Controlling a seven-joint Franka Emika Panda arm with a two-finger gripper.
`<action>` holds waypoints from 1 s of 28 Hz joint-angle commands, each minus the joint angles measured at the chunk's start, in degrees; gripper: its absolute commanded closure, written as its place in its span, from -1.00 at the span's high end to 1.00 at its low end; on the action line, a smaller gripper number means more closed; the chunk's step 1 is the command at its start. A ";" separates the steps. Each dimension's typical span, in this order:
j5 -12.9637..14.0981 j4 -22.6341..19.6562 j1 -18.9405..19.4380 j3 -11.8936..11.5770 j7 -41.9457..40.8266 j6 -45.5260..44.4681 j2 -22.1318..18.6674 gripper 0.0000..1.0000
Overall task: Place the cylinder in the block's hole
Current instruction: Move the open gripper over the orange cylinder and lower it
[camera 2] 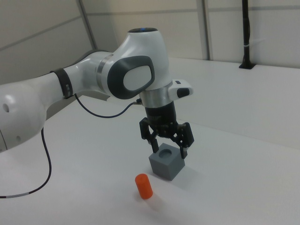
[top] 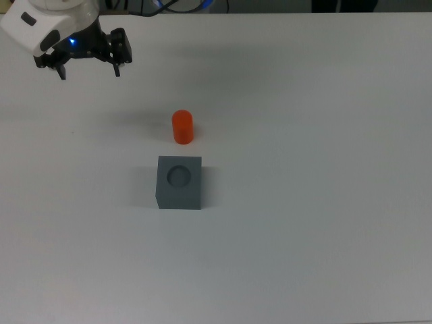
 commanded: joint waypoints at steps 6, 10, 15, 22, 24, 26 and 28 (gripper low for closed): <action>0.12 -0.76 1.53 -0.96 -0.24 -0.56 -0.49 1.00; 0.20 -2.16 1.27 -0.18 -0.33 -0.12 -1.54 1.00; 2.66 -11.63 1.35 1.76 -0.33 9.17 -6.54 1.00; 3.01 -27.65 1.62 6.42 -0.33 25.01 -12.53 1.00; 3.10 -28.45 2.58 6.68 -0.33 25.19 -12.27 1.00; 3.10 -29.23 3.37 6.68 -0.42 25.37 -11.92 1.00; 3.01 -30.11 3.90 6.94 -0.59 25.89 -11.65 1.00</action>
